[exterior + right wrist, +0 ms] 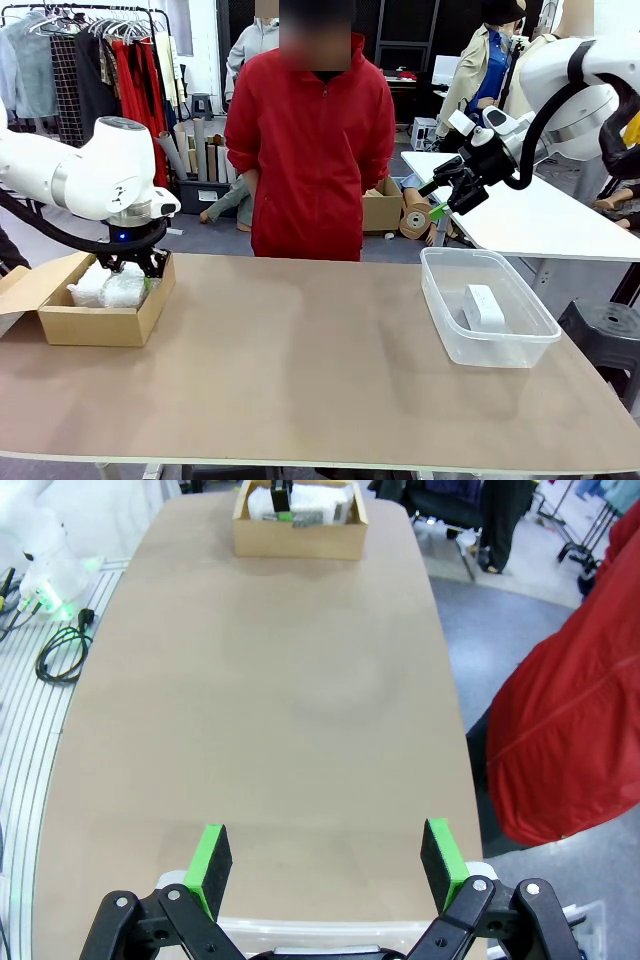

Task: Separate and place wrapped and unwrapped clocks.
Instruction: If the picked Digital clock is wrapped, place it in the Package Box ; if not, place it in the Organizing box.

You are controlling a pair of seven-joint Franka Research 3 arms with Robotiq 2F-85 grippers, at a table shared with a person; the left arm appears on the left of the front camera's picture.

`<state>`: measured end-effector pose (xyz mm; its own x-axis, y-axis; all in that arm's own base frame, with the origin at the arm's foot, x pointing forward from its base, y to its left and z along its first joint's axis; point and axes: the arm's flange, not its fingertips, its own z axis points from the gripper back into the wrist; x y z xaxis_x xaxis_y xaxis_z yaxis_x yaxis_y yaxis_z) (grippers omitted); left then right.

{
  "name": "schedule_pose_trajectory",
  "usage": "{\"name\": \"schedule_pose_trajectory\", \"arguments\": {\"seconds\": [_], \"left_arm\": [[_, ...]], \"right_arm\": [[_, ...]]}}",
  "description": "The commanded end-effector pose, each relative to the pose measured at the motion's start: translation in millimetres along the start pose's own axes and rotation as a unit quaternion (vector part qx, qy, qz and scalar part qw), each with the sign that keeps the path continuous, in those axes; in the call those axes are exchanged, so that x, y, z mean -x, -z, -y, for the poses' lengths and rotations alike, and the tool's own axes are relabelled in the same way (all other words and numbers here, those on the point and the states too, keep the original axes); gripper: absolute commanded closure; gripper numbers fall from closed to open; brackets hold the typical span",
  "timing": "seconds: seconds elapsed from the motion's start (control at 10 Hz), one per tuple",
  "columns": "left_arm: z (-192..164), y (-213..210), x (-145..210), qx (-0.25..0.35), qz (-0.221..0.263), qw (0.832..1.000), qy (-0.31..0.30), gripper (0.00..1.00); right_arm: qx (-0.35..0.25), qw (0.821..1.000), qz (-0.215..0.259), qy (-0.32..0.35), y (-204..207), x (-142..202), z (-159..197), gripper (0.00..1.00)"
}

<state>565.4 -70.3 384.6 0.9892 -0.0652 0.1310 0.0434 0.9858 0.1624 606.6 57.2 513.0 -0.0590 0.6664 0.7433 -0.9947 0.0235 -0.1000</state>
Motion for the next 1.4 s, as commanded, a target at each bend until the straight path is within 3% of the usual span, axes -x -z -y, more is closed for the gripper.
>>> {"name": "schedule_pose_trajectory", "arguments": {"seconds": [0.0, 0.2, 0.3, 0.7, 0.8, 1.3], "left_arm": [[-6, 4, 2, 0.003, 0.003, 1.000, 0.009, 1.00], [-12, 2, 2, 0.003, 0.004, 1.000, 0.012, 1.00], [-13, 3, 2, 0.002, 0.004, 1.000, 0.011, 0.89], [-18, 2, 3, 0.003, 0.002, 1.000, 0.006, 0.13], [-19, 1, 4, 0.002, 0.002, 1.000, 0.005, 0.00], [-28, -29, 10, 0.003, -0.004, 1.000, -0.018, 0.00]], "right_arm": [[0.001, 1.000, 0.002, -0.007, 0, -1, 0, 0.00], [0.001, 1.000, 0.002, -0.007, 0, -1, 0, 0.00], [0.001, 1.000, 0.002, -0.007, 0, -1, 0, 0.00], [0.001, 1.000, 0.002, -0.007, 0, -1, 0, 0.00], [0.001, 1.000, 0.002, -0.007, 0, -1, 0, 0.00], [0.001, 1.000, 0.002, -0.007, 0, -1, 0, 0.00]]}}
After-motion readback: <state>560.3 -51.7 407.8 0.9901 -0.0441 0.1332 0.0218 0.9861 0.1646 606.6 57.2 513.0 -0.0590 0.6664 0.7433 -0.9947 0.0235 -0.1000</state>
